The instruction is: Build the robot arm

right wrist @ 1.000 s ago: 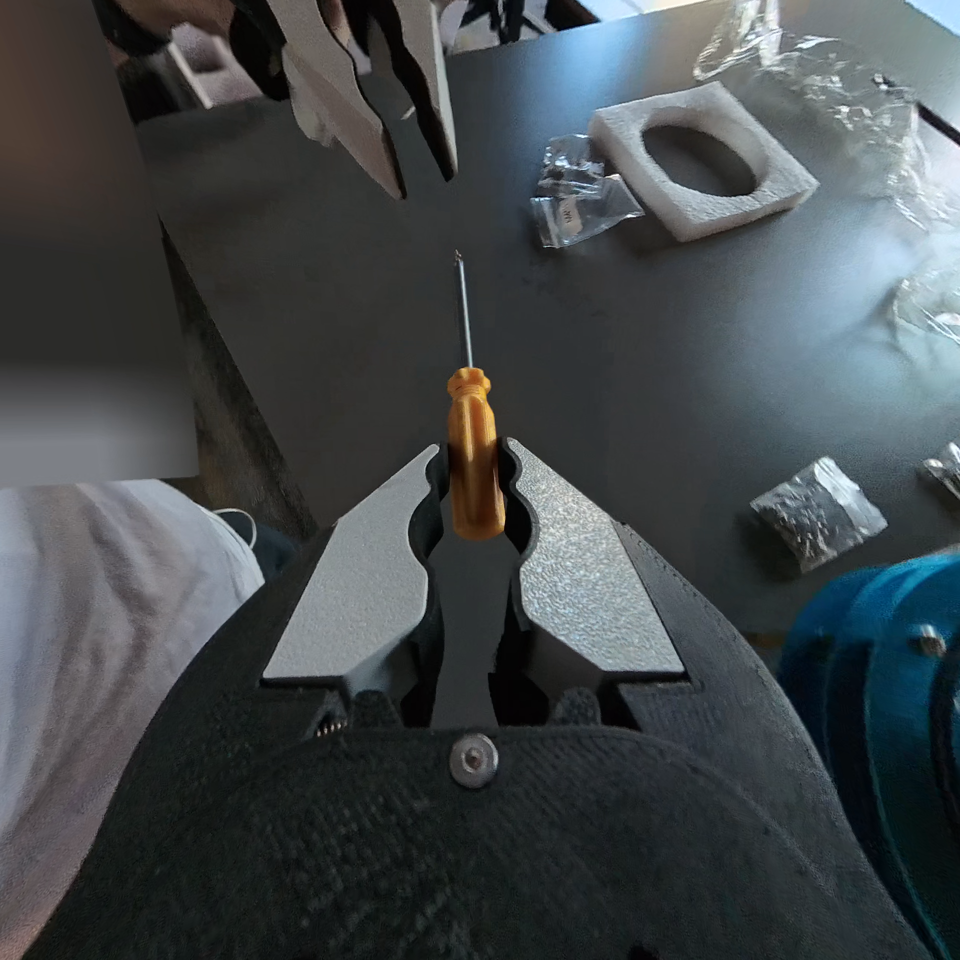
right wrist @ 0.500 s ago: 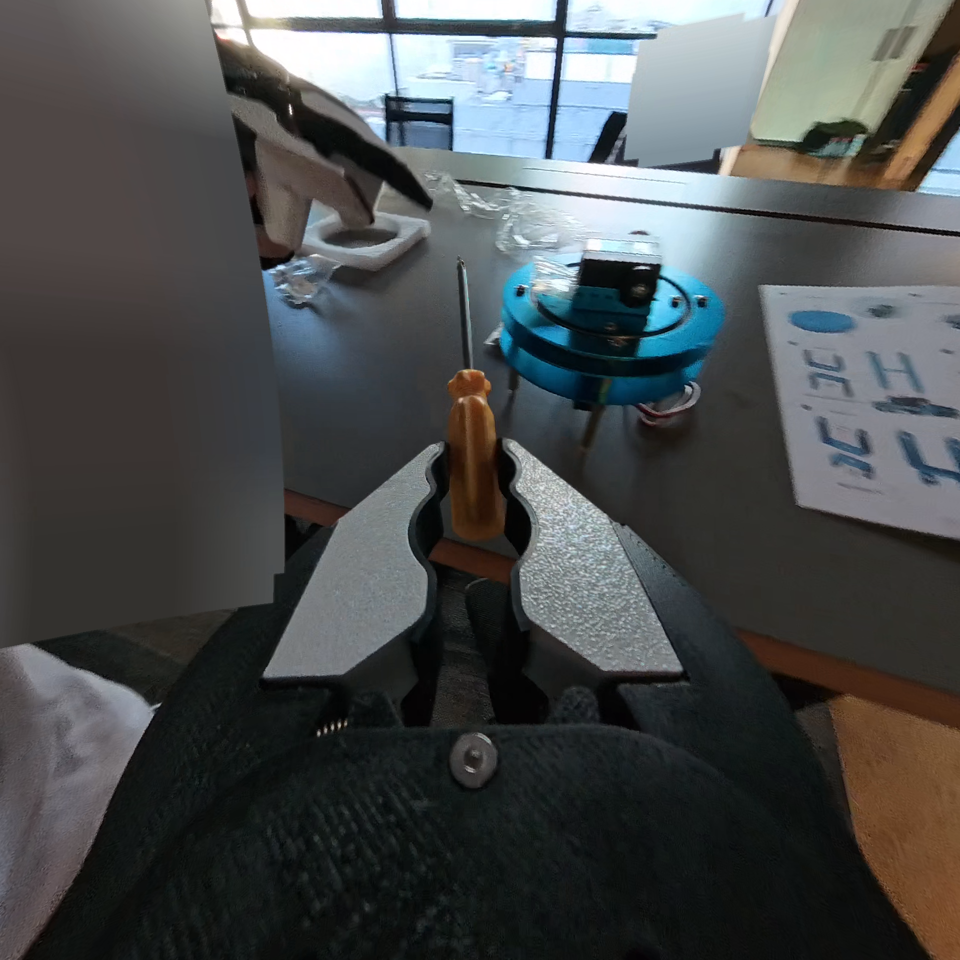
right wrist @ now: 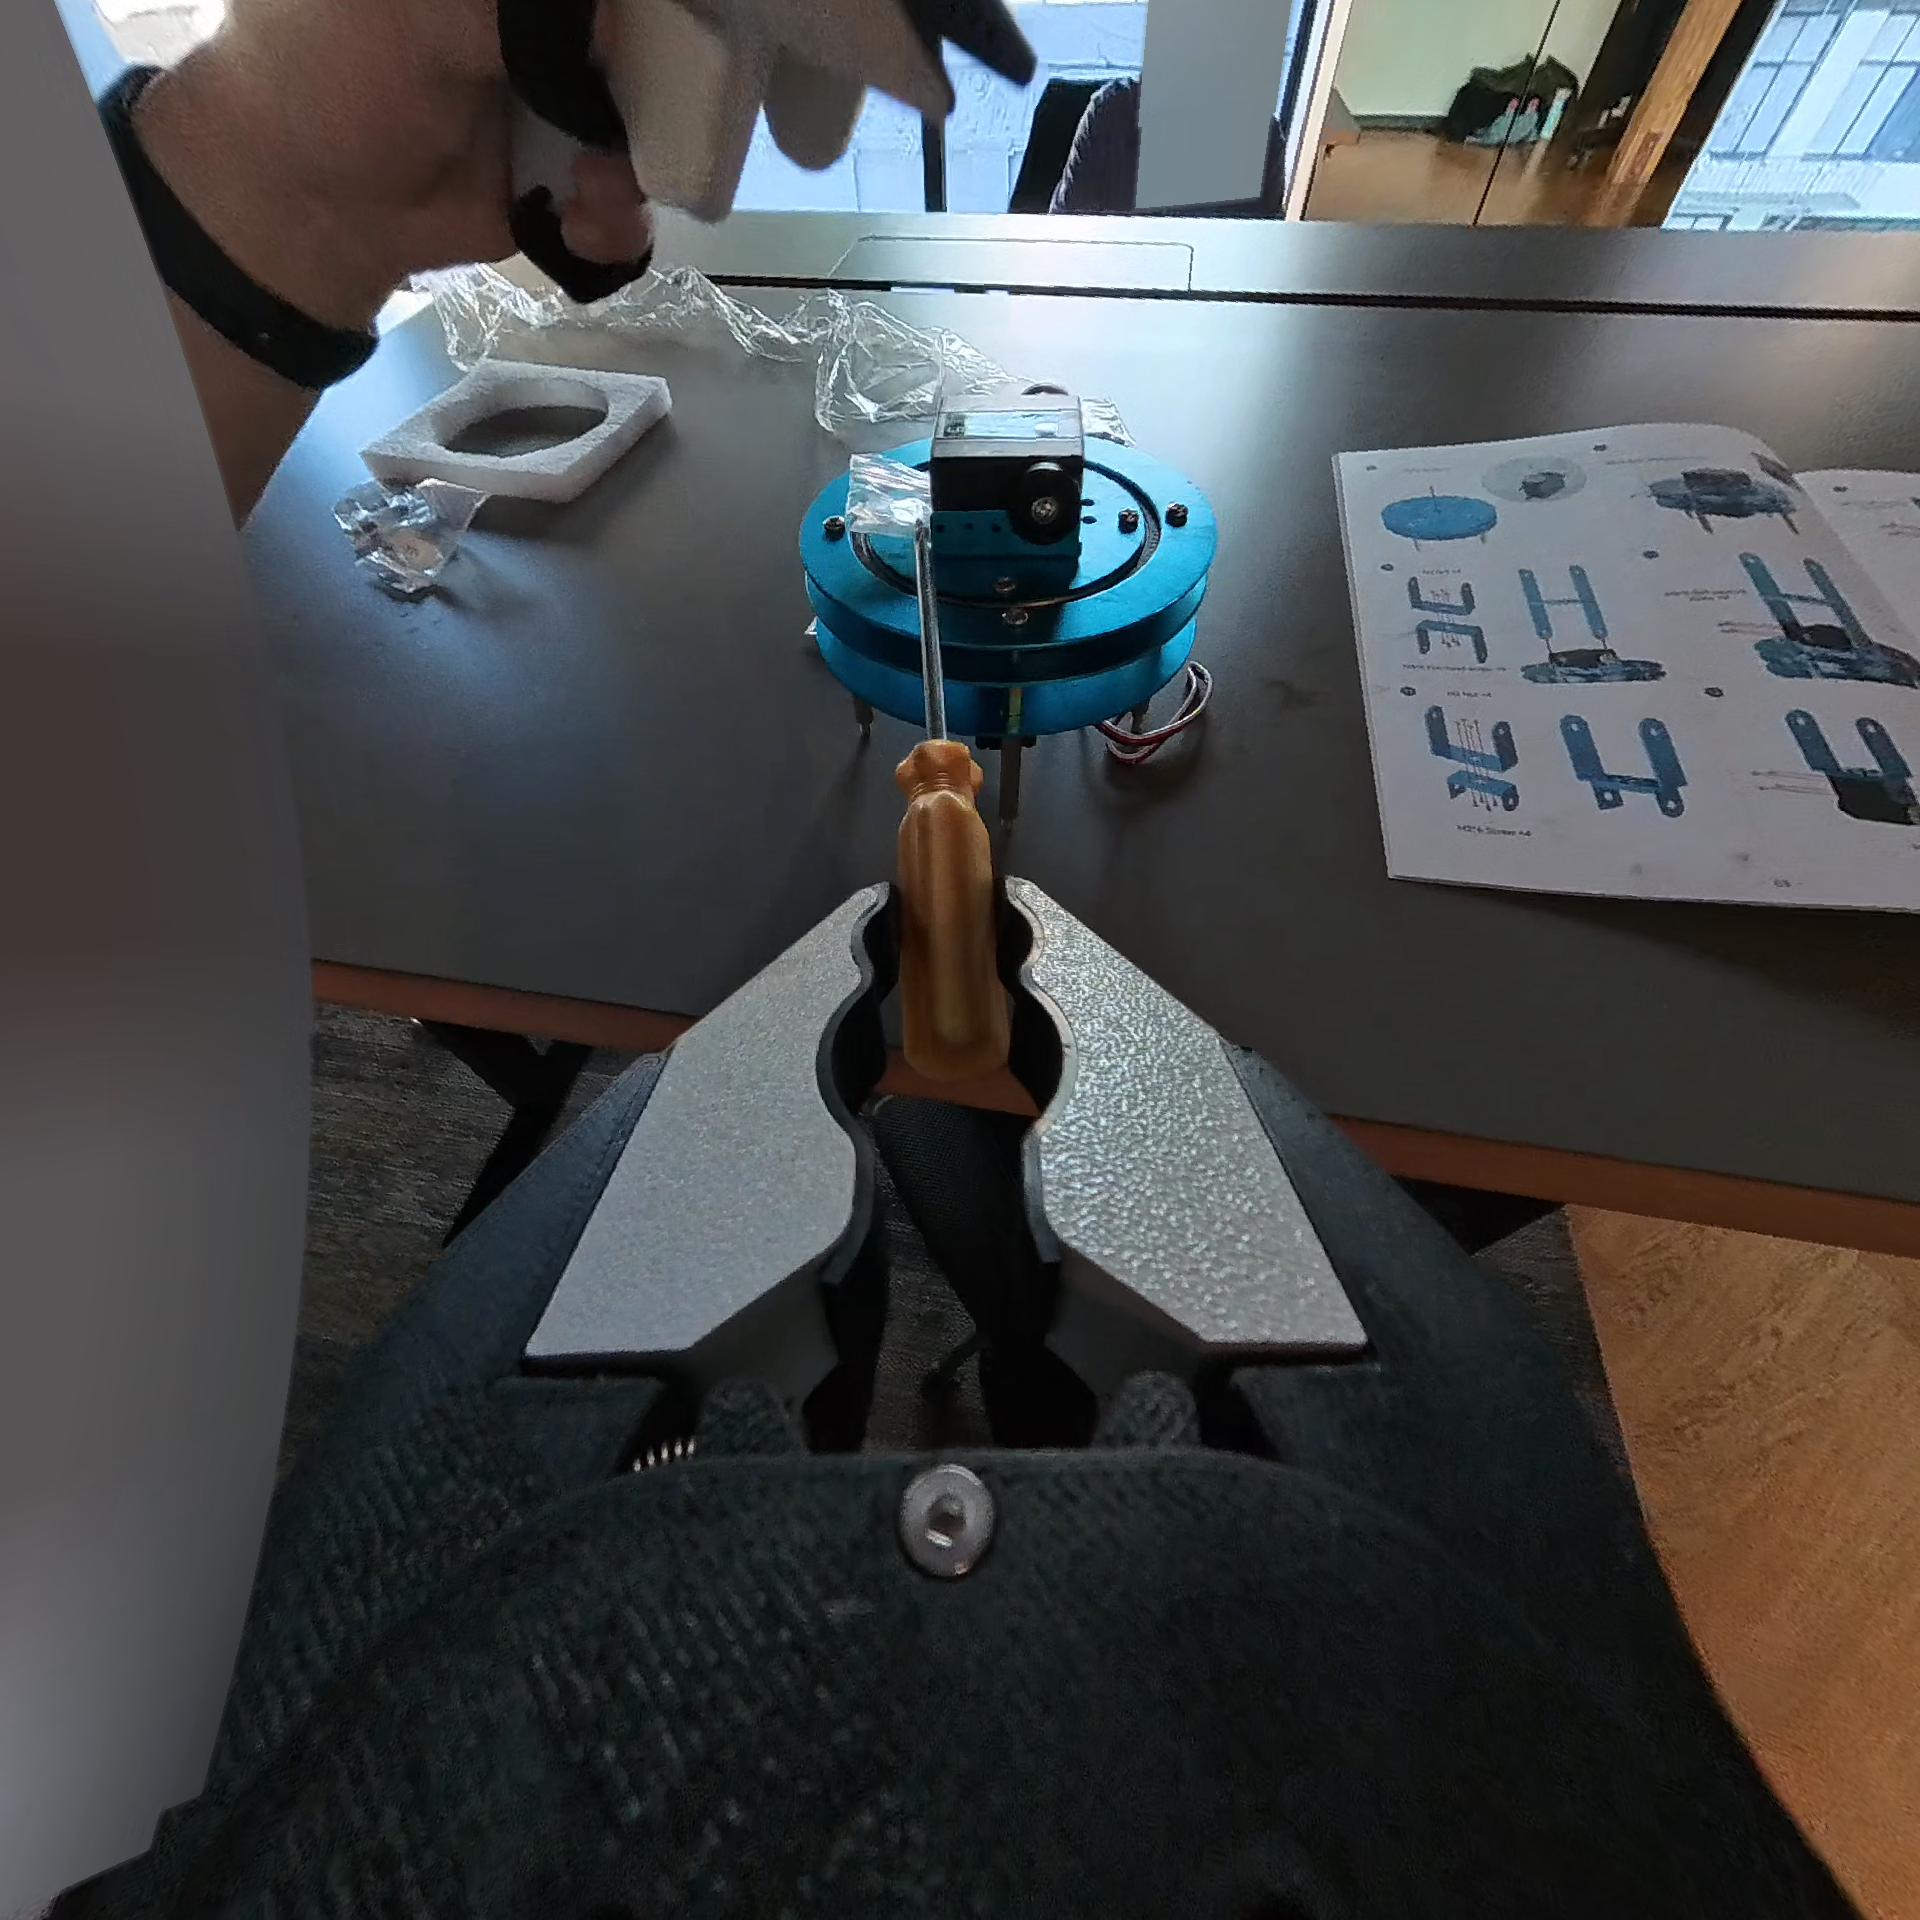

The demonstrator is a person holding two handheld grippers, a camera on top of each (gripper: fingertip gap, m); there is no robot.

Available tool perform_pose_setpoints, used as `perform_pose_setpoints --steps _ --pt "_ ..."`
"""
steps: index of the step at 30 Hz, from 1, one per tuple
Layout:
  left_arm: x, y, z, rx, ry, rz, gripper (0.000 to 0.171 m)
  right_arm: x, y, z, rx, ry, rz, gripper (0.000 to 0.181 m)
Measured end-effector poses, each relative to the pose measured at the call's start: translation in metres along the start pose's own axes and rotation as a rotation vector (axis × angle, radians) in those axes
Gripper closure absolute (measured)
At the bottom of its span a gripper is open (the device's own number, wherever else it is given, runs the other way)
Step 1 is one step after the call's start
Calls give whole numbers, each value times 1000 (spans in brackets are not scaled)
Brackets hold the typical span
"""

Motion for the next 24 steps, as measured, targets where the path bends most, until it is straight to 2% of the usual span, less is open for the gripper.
perform_pose_setpoints --steps 1,6,14,17,19,22,24 --pt "-4 0 -2 -11 14 1 124 1 1 -1 3 -7 -6 165" --pt "-14 -2 -8 -102 32 39 122 0 -5 2 -34 1 14 165" --pt "-27 5 -12 -142 -4 15 121 8 -11 -3 35 20 3 165" --pt "-28 2 -12 -205 1 22 111 8 -10 -2 24 35 19 165" --pt "-26 -1 -13 -252 3 -33 103 6 -9 -2 24 43 18 164" --pt "-20 -1 -10 -338 -7 -237 94 5 -8 2 16 33 8 165" --pt "-19 3 -12 -384 46 -369 92 4 -7 4 20 21 -11 165"
Point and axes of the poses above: each gripper's, where its closed fingertips meet, z back along the fingers, x out of its top, y = z × x across the jaws, the point moved 6 cm from there along z, back along the fingers, and after that the axes turned 10 degrees about x, right-handed, at the moved point
